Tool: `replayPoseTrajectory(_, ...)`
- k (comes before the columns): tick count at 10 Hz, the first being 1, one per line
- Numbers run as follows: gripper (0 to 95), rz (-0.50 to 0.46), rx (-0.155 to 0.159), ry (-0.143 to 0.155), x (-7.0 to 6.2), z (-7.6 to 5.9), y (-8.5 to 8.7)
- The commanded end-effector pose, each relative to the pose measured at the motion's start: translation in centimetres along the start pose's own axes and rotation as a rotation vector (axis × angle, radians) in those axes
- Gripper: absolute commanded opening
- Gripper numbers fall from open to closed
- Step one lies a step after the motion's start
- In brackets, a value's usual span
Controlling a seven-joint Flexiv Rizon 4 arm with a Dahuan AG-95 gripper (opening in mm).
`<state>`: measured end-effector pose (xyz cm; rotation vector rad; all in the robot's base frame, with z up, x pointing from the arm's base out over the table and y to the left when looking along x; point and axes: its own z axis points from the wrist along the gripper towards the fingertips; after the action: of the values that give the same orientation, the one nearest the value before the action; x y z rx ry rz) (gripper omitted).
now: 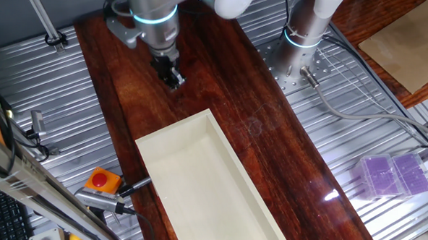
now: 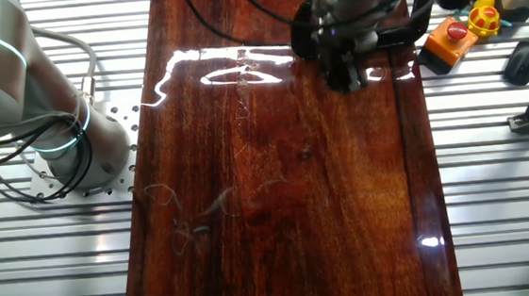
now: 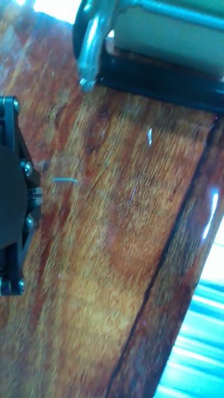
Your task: Turn on the water tap
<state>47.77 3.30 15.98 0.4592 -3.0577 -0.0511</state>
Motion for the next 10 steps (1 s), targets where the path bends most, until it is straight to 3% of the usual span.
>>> replayPoseTrajectory(1,0.0,0.110,0.000,-0.031,1.8,-1.2,3.2)
replayPoseTrajectory(3,0.0,0.163,-0.001,-0.029,2.4,-1.9,5.1)
replayPoseTrajectory(8,0.0,0.031,-0.010,-0.022,2.4,-1.9,5.1)
replayPoseTrajectory(10,0.0,0.047,-0.013,-0.027,2.1,-1.8,5.5)
